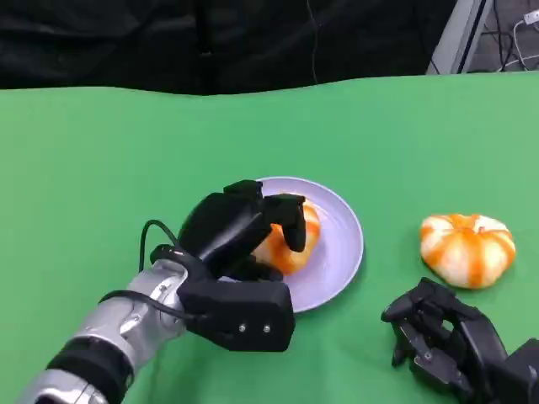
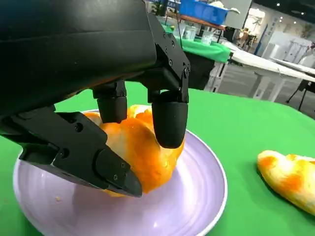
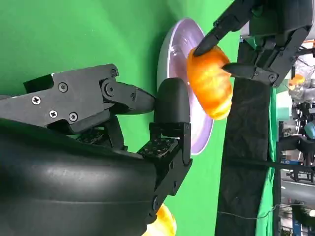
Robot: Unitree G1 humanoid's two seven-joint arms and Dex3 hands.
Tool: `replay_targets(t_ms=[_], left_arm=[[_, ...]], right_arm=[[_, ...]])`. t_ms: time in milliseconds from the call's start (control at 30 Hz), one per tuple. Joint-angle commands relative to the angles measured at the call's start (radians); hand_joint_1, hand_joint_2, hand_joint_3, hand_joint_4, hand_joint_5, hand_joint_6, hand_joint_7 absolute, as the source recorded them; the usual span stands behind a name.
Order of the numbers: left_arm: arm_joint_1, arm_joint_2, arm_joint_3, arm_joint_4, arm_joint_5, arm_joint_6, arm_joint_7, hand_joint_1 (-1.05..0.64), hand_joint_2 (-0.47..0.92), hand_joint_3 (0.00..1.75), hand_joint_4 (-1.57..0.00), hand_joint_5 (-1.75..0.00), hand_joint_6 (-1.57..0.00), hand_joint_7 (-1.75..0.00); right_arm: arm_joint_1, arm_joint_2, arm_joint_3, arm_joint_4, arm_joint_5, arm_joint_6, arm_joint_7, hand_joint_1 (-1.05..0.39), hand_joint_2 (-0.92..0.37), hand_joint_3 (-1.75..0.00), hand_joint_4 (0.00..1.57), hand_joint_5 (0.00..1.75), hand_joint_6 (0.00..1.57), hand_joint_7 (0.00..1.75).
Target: Grasp the bread from the table and place it into the plate.
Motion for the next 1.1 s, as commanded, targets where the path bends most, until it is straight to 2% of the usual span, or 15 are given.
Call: replay_targets(t_ms=[33,133,333,367,400,433,467,500,567,833,1100], left_arm=[[-0.051,0.003,-0.004,0.075,-0.019,-0.011,-0.016,-0.05,0.84,0.0,-0.44,-1.56,-0.64,-1.15],[-0.059,0.002,-0.007,0.094,-0.022,-0.02,-0.013,-0.06,0.84,0.0,-0.45,-1.52,-0.68,-1.05],[-0.065,0.001,-0.009,0.105,-0.023,-0.025,-0.009,-0.06,0.84,0.0,-0.45,-1.51,-0.69,-1.02],[-0.076,0.009,-0.023,0.11,-0.009,-0.011,-0.042,-0.06,0.84,0.0,-0.45,-1.51,-0.69,-1.02],[-0.084,0.015,-0.034,0.114,0.0,0.0,-0.067,-0.29,0.89,0.06,-0.46,-0.83,-0.59,-0.53],[-0.09,0.019,-0.042,0.117,0.005,0.008,-0.085,-0.39,0.91,0.09,-0.54,-0.39,-0.6,-0.24],[-0.093,0.021,-0.047,0.117,0.007,0.013,-0.095,-0.42,0.91,0.09,-0.57,-0.24,-0.6,-0.14],[-0.105,0.029,-0.053,0.111,-0.003,0.021,-0.164,-0.43,0.92,0.1,-0.59,-0.17,-0.6,-0.09],[-0.122,0.04,-0.054,0.097,-0.024,0.037,-0.278,-0.59,0.92,0.34,-0.43,-0.04,-0.43,-0.02],[-0.11,0.055,-0.02,0.042,-0.106,0.067,-0.46,-0.83,0.92,0.6,-0.29,0.0,-0.29,0.0],[-0.092,0.075,0.014,-0.007,-0.167,0.079,-0.525,-0.96,0.92,0.75,-0.25,0.0,-0.28,0.0]], right_arm=[[0.01,-0.009,0.0,-0.001,0.005,0.012,-0.002,-0.29,-0.92,-0.53,0.72,1.75,0.65,1.47],[0.01,-0.009,0.001,-0.002,0.006,0.013,-0.003,-0.3,-0.92,-0.53,0.72,1.75,0.64,1.47],[0.01,-0.01,0.001,-0.002,0.006,0.014,-0.003,-0.3,-0.92,-0.53,0.72,1.75,0.64,1.48],[0.01,-0.009,0.001,-0.003,0.008,0.019,-0.002,-0.3,-0.92,-0.53,0.72,1.75,0.64,1.48],[0.01,-0.009,0.001,-0.004,0.009,0.023,-0.001,-0.32,-0.92,-0.53,0.72,1.75,0.63,1.49],[0.01,-0.008,0.0,-0.005,0.01,0.025,-0.001,-0.33,-0.92,-0.52,0.72,1.75,0.63,1.49],[0.01,-0.008,0.0,-0.005,0.011,0.027,0.0,-0.33,-0.92,-0.52,0.72,1.75,0.63,1.49],[0.009,-0.009,0.0,-0.003,0.009,0.024,-0.002,-0.33,-0.92,-0.52,0.72,1.75,0.63,1.49],[0.009,-0.009,-0.002,0.0,0.011,0.023,-0.002,-0.33,-0.92,-0.51,0.72,1.75,0.63,1.49],[0.012,-0.011,-0.001,-0.001,0.013,0.017,0.006,-0.31,-0.92,-0.52,0.71,1.75,0.63,1.47],[0.009,-0.012,0.001,0.001,0.006,0.013,0.001,-0.31,-0.92,-0.53,0.71,1.75,0.64,1.45]])
